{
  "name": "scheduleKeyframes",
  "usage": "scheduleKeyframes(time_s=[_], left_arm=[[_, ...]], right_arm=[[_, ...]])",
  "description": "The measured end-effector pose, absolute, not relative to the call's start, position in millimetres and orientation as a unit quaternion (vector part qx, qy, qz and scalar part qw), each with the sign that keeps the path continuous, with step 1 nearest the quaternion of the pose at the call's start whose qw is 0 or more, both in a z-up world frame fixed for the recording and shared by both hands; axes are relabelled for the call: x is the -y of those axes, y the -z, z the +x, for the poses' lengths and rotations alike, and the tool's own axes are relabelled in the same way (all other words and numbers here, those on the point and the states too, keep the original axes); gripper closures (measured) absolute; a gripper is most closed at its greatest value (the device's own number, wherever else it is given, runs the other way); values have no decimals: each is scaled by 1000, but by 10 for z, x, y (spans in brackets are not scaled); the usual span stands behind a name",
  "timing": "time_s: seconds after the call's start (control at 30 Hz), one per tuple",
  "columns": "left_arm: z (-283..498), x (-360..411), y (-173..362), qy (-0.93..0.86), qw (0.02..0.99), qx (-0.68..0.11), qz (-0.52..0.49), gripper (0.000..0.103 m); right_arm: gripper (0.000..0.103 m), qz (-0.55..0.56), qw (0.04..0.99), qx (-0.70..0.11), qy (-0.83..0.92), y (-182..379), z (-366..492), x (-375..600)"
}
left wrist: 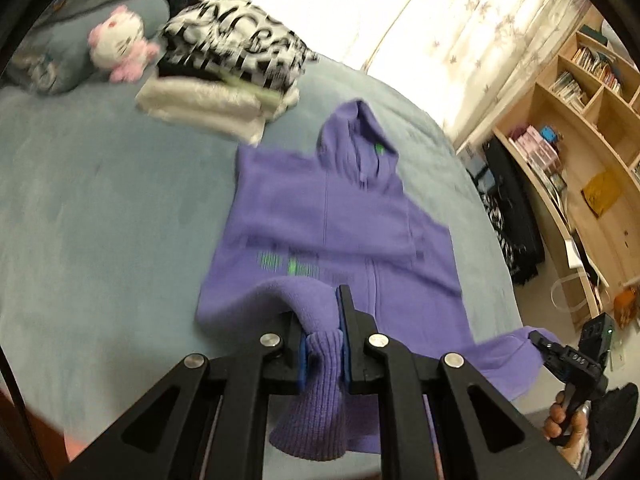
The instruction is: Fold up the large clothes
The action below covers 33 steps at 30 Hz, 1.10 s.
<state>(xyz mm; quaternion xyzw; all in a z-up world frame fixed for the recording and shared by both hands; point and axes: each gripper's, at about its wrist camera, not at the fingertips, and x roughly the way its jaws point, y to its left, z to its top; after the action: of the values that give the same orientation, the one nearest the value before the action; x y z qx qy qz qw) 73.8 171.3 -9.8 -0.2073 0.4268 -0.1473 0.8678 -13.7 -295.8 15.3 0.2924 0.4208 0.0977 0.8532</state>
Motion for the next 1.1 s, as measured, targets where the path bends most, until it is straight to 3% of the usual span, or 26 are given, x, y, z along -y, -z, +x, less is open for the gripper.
scheduleKeyframes(time_s=[0.2,0.27,0.3,0.33,0.37,0.4,0.43,0.73,1.1], left_arm=[[1916,-1628,228,136,868,-412,-241,91],[2349,-1614,288,139,867,-407,-249,81],[2485,-1597,346,143,864,-411,-254,71],[2650,-1593,411,147,859,-417,-258,65],[2839,-1600,495,138,856,-421,-265,50],[2938,-1597,548,121,862,-416,-264,35],[3005,-1604,583,108,867,-412,-259,32],[3479,-1398,1139,81,876,-459,-124,31],[3596,-867,1361,137,886,-439,68,34]], right_arm=[[88,288,865,-402,-81,-235,896,3047],[84,286,865,-408,-65,-178,1275,3068],[74,284,860,-420,-54,-114,1529,3083],[56,282,858,-427,-52,-63,1677,3086],[44,281,856,-431,-50,-1,1834,3092],[24,278,857,-432,-47,69,1981,3098],[18,273,858,-434,-44,129,2078,3099],[18,229,850,-474,-20,783,2382,3224],[19,131,860,-492,-17,1101,2568,3155]])
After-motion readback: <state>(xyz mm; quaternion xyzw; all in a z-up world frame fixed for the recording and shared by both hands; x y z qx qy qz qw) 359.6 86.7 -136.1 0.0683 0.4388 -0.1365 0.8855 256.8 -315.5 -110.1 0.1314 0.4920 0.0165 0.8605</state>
